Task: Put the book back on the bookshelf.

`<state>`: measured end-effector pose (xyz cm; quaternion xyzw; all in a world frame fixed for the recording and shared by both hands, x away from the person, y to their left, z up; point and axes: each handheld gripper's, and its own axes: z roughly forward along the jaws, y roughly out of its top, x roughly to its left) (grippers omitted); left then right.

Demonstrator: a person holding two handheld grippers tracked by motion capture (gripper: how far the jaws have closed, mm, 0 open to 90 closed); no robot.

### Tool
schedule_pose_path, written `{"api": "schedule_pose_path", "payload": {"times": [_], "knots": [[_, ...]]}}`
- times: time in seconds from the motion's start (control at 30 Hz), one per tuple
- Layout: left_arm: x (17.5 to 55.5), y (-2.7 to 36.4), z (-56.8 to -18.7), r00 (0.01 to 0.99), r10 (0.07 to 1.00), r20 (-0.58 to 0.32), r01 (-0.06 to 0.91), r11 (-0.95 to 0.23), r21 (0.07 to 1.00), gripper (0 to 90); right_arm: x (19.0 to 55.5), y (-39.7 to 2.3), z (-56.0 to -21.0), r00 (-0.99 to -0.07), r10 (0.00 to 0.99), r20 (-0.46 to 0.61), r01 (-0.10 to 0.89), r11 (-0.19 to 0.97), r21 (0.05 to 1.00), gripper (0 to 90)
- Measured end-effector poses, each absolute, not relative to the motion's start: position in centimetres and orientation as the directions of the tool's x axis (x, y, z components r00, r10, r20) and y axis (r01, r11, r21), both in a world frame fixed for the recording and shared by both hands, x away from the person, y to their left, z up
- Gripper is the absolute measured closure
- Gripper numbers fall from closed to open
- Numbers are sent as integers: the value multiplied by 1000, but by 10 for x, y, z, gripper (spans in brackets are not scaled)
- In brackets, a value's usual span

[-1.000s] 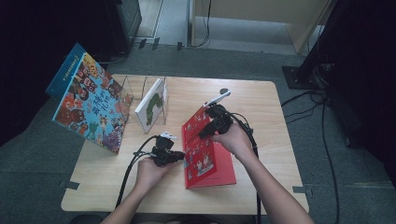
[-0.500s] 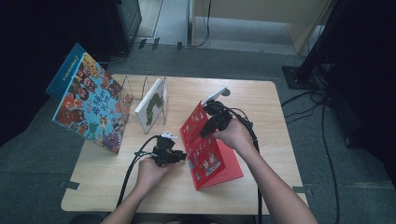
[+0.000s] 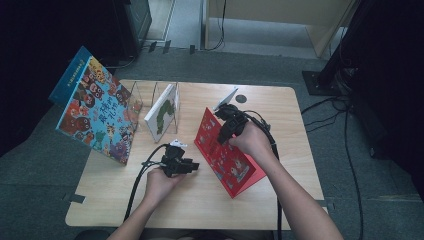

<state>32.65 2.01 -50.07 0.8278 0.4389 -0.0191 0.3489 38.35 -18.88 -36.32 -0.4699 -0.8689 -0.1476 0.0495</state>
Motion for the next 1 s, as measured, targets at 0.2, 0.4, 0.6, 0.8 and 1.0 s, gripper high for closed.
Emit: {"api": "schedule_pose_path", "payload": {"times": [0.2, 0.4, 0.6, 0.8, 1.0], "knots": [[327, 20, -502, 617, 699, -361, 741, -360, 567, 521, 384, -187, -364, -572, 789, 227, 819, 534, 209, 856], [328, 21, -502, 611, 687, -393, 752, -349, 560, 438, 390, -192, -367, -532, 803, 268, 846, 497, 191, 871], [329, 19, -500, 617, 677, -402, 753, -358, 552, 378, 395, -200, -367, -492, 810, 319, 870, 464, 166, 884], [328, 17, -493, 624, 661, -417, 746, -345, 569, 358, 395, -199, -350, -502, 804, 319, 865, 461, 199, 884], [329, 18, -482, 638, 639, -429, 730, -326, 601, 335, 393, -197, -330, -525, 788, 322, 850, 471, 233, 884]]}}
